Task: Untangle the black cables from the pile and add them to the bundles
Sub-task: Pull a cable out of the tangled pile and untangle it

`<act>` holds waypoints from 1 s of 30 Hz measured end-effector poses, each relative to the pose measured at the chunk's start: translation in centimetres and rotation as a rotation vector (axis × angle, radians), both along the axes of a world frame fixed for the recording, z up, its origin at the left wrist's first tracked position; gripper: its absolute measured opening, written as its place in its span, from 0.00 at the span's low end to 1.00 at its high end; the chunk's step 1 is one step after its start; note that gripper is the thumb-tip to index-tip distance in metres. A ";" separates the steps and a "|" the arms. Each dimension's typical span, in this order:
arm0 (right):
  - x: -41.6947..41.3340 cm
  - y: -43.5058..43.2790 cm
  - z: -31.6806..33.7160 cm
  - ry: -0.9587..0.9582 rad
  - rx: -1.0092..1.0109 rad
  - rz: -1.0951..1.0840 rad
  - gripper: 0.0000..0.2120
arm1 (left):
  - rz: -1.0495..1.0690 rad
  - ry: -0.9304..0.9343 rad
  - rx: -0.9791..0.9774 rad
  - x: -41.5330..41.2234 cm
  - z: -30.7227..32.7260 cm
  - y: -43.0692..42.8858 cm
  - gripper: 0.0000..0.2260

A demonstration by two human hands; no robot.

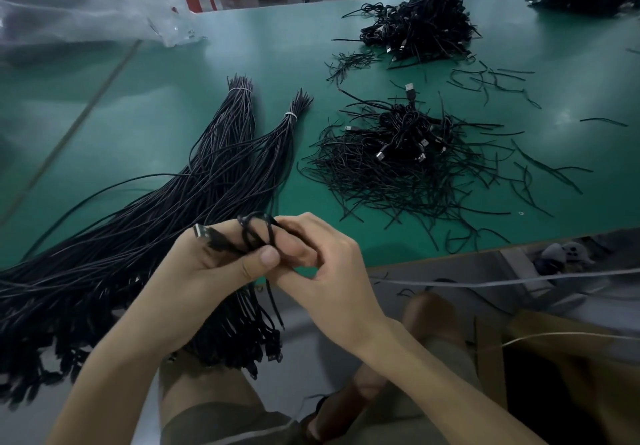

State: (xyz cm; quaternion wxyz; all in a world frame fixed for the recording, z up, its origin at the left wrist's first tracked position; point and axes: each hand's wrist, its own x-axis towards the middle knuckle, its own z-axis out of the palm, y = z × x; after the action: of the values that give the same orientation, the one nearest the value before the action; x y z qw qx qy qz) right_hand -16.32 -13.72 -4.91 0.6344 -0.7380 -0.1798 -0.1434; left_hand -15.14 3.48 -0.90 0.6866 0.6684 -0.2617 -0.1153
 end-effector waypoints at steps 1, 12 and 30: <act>-0.1 0.1 -0.1 0.006 0.002 -0.012 0.13 | 0.008 0.030 -0.029 0.0 -0.2 -0.2 0.08; 1.5 -0.1 -1.4 0.173 0.041 -0.233 0.08 | 0.488 -0.072 0.044 1.3 -2.5 -5.6 0.04; 2.3 -3.7 0.7 0.089 -0.573 -0.066 0.09 | 0.388 -0.029 0.121 3.4 -3.3 -3.8 0.05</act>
State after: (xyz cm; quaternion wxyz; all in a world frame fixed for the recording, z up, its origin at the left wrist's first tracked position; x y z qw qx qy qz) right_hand -13.98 -17.45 -4.26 0.4024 -0.8982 -0.1606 -0.0748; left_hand -11.79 -0.29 -4.25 0.6506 0.7481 -0.1304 0.0134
